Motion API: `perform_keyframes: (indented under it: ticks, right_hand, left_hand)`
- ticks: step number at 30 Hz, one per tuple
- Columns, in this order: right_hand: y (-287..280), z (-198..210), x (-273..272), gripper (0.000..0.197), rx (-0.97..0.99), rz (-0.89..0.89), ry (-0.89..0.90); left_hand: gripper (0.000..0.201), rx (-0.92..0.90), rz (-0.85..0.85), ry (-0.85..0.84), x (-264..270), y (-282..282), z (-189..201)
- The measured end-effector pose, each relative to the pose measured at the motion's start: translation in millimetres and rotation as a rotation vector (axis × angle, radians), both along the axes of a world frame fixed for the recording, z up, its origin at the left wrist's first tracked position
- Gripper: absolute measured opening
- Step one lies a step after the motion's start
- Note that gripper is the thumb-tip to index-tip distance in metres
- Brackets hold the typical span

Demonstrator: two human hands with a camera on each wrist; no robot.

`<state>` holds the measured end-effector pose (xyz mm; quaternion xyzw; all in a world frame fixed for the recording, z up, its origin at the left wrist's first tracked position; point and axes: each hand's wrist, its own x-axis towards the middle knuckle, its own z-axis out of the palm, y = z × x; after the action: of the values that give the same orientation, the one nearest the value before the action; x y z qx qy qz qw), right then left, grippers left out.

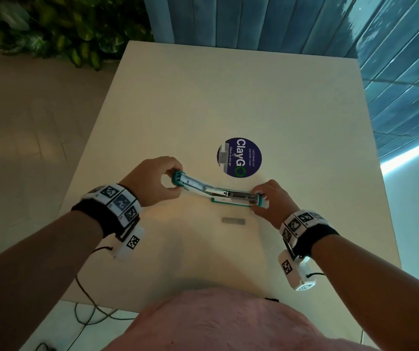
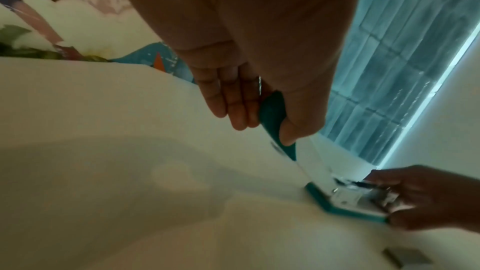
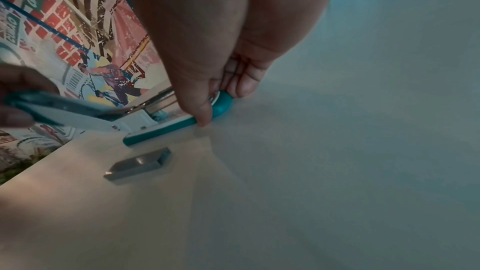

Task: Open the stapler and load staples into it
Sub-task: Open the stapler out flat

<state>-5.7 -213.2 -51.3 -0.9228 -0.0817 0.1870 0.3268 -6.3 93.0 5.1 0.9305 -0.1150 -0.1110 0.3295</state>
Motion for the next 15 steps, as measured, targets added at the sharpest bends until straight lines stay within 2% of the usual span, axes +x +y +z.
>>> perform_keyframes:
  ticks: [6, 12, 15]
  right_hand:
    - [2, 0, 1, 0.032, -0.019, 0.002, 0.004]
    - [2, 1, 0, 0.038, -0.054, -0.023, 0.027]
    - [5, 10, 1, 0.056, -0.079, -0.031, 0.082]
  left_hand:
    - [0.030, 0.159, 0.026, 0.151, -12, 18, -41]
    - [0.029, 0.099, 0.093, 0.115, -16, 18, -55]
    - [0.029, 0.072, 0.112, 0.115, -17, 18, -57]
